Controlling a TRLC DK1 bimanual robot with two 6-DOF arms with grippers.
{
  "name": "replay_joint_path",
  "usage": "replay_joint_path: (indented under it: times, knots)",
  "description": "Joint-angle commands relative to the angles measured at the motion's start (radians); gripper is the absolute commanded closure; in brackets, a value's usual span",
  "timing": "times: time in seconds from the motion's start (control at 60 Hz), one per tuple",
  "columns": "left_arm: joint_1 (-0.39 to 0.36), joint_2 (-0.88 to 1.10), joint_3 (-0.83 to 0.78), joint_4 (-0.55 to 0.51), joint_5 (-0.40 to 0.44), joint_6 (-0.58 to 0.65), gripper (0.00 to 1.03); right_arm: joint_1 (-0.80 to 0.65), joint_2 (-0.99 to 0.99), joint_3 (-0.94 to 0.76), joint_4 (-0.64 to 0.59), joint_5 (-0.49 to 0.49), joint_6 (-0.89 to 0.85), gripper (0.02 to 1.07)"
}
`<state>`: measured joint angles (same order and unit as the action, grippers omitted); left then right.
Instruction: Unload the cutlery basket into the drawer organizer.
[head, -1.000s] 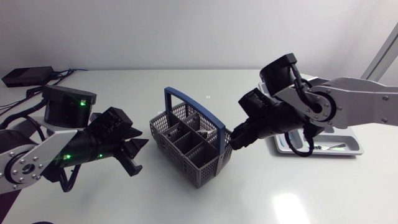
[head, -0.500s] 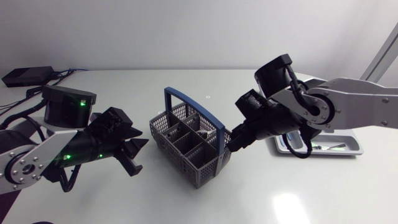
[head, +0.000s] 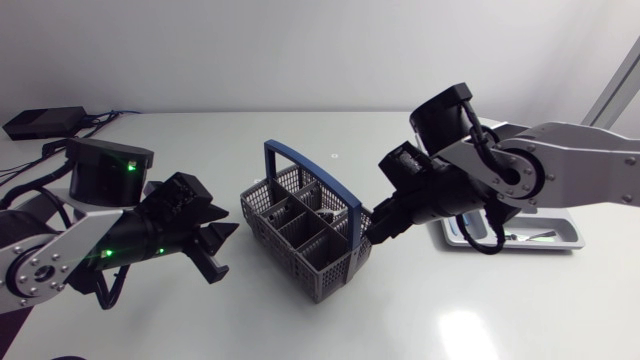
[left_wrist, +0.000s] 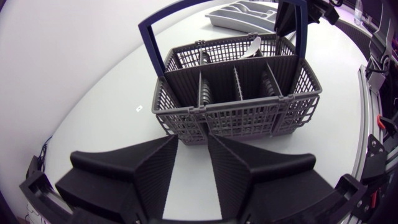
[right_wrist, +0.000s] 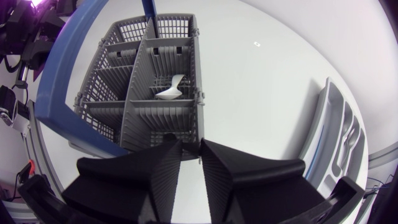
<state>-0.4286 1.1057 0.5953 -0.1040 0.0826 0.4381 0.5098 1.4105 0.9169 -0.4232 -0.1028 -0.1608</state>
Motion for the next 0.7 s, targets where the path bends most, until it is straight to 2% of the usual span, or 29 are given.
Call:
replay_joint_path:
  times: [0.0,0.3,0.45,0.683]
  knots:
    - [-0.007,-0.01,-0.028,0.007,0.011,-0.013,0.66,0.015,-0.015,0.02,-0.017,0.008,0.018,0.8]
    - [-0.007,-0.01,-0.034,0.015,0.011,-0.012,0.66,0.042,-0.004,0.007,-0.009,0.026,0.029,0.8]
    - [-0.006,-0.01,-0.037,0.015,0.011,-0.013,0.66,0.042,0.019,0.01,0.004,0.028,0.029,0.93]
    - [-0.002,-0.02,-0.043,0.013,0.011,-0.012,0.66,0.042,0.042,-0.001,0.008,0.028,0.026,0.96]
